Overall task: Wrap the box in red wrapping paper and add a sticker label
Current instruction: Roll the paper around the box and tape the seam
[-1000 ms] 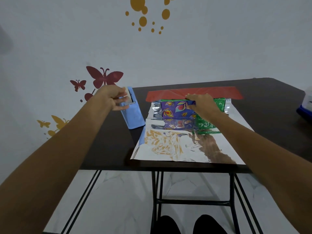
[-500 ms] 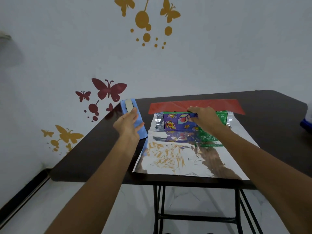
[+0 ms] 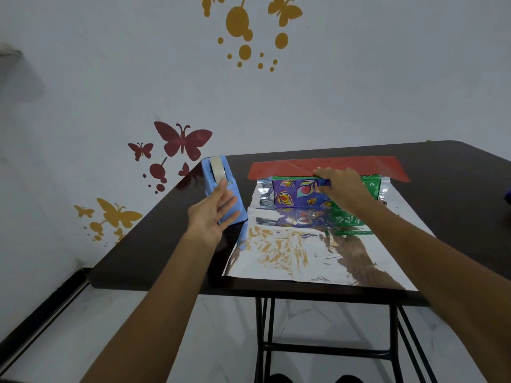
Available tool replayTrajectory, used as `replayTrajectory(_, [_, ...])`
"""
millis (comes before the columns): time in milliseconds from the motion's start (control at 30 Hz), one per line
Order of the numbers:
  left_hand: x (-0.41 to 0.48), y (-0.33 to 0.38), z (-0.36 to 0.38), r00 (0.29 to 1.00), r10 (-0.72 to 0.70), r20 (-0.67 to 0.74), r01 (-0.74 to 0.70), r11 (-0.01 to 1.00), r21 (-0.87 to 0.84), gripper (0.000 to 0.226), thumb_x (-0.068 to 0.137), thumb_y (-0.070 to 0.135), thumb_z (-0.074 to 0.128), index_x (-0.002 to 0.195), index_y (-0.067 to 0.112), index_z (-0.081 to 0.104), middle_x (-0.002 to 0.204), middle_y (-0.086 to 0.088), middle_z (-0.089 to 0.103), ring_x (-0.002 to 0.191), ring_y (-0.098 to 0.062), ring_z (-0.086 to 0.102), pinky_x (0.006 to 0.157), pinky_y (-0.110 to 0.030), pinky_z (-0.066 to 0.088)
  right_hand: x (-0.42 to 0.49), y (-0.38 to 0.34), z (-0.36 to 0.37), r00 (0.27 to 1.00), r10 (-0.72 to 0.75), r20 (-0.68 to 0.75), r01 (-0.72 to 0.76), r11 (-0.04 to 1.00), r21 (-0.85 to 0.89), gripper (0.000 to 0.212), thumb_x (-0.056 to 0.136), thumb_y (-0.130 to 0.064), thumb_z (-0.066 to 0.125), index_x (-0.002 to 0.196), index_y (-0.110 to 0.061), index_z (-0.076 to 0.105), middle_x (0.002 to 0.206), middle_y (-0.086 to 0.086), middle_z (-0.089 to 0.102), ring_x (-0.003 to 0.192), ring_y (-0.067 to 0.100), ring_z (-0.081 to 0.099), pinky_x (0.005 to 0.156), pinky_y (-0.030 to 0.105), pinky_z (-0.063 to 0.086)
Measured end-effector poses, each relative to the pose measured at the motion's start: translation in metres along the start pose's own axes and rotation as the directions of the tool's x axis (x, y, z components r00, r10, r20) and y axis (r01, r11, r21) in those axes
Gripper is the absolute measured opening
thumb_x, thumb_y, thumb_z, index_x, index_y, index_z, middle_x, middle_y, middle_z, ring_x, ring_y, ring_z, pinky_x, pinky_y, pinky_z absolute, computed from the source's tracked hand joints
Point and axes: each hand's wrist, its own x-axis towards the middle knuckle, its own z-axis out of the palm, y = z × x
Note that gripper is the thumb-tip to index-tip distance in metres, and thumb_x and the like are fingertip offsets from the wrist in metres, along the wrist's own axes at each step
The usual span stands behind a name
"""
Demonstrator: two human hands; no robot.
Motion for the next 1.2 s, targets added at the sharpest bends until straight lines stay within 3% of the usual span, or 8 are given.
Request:
replayTrajectory(300, [0.001,-0.005,0.015,0.978,0.012,-0.21,0.001,0.998,0.063,0.027,0.076,0.029,0.078,0.09,0.009,0.067,0.084,0.0,0.069,0.084,-0.011,0.066,0.073,-0.038,0.053,-0.001,-0.002,0.0,1.0,-0.01,-0.017,0.01,1.0,-0.023,0.049,0.091,-0.031,0.058,0.137,-0.017,0.047,0.142,0.004,0.047,0.121,0.025,0.054,0.109,0.044,0.032])
replayTrajectory(467, [0.004,-0.013,0.025,0.937,0.135,-0.323,-0.125,0.991,0.053,0.027,0.076,0.018,0.079,0.061,0.008,0.059,0.053,0.004,0.063,0.05,-0.002,0.061,0.077,-0.038,0.055,-0.002,-0.002,0.001,1.0,-0.006,-0.025,0.005,0.999,-0.035,0.049,0.092,-0.031,0.057,0.138,-0.017,0.046,0.142,0.004,0.046,0.122,0.025,0.053,0.109,0.043,0.033])
replayTrajectory(600, [-0.002,-0.023,0.022,0.928,0.126,-0.352,-0.114,0.992,0.054,0.027,0.079,0.012,0.076,0.06,0.008,0.057,0.068,-0.006,0.065,0.059,-0.009,0.06,0.078,-0.036,0.055,-0.003,-0.004,0.001,1.0,-0.005,-0.019,0.004,1.0,-0.022,0.049,0.092,-0.031,0.058,0.137,-0.016,0.047,0.142,0.005,0.047,0.121,0.025,0.054,0.108,0.043,0.034])
replayTrajectory(700, [-0.016,-0.026,0.02,0.958,0.106,-0.265,-0.083,0.992,0.097,0.02,0.079,0.014,0.075,0.067,0.008,0.061,0.073,-0.007,0.066,0.065,-0.012,0.061,0.068,-0.033,0.054,-0.004,-0.005,0.0,1.0,-0.009,-0.009,0.008,0.999,-0.039,0.048,0.093,-0.031,0.056,0.137,-0.017,0.047,0.143,0.004,0.046,0.123,0.024,0.052,0.109,0.041,0.032])
replayTrajectory(867, [-0.037,-0.021,0.055,0.991,0.067,0.117,-0.097,0.959,0.266,0.009,0.082,0.021,0.072,0.079,0.014,0.068,0.084,-0.005,0.068,0.081,-0.016,0.061,0.073,-0.027,0.047,-0.003,-0.006,0.0,1.0,-0.002,-0.014,0.001,0.997,-0.073,0.047,0.094,-0.032,0.053,0.139,-0.02,0.044,0.145,0.001,0.043,0.123,0.024,0.052,0.111,0.038,0.027])
replayTrajectory(967, [-0.024,-0.006,0.088,0.972,0.119,0.202,-0.187,0.914,0.36,0.014,0.08,0.024,0.075,0.085,0.012,0.07,0.075,0.003,0.066,0.068,-0.008,0.057,0.063,-0.021,0.041,-0.004,-0.006,-0.002,1.0,0.004,-0.005,-0.004,0.998,-0.069,0.047,0.094,-0.032,0.052,0.139,-0.021,0.044,0.145,0.001,0.043,0.123,0.023,0.052,0.111,0.038,0.027])
replayTrajectory(1067, [-0.006,0.009,0.114,0.956,0.132,0.261,-0.244,0.85,0.466,0.015,0.077,0.027,0.077,0.077,0.015,0.067,0.074,0.005,0.065,0.063,-0.004,0.055,0.056,-0.019,0.038,-0.002,-0.004,-0.001,1.0,0.002,-0.001,-0.003,0.997,-0.076,0.046,0.094,-0.032,0.052,0.138,-0.021,0.045,0.145,0.0,0.044,0.123,0.022,0.051,0.11,0.037,0.025])
replayTrajectory(1200, [0.017,0.018,0.128,0.963,-0.098,0.252,-0.078,0.791,0.607,0.016,0.081,0.022,0.074,0.073,0.013,0.064,0.06,0.005,0.061,0.04,-0.001,0.046,0.042,-0.013,0.032,0.001,-0.002,0.001,1.0,0.003,-0.002,-0.003,0.997,-0.072,0.047,0.094,-0.033,0.053,0.138,-0.021,0.045,0.143,0.001,0.046,0.124,0.022,0.051,0.111,0.038,0.023])
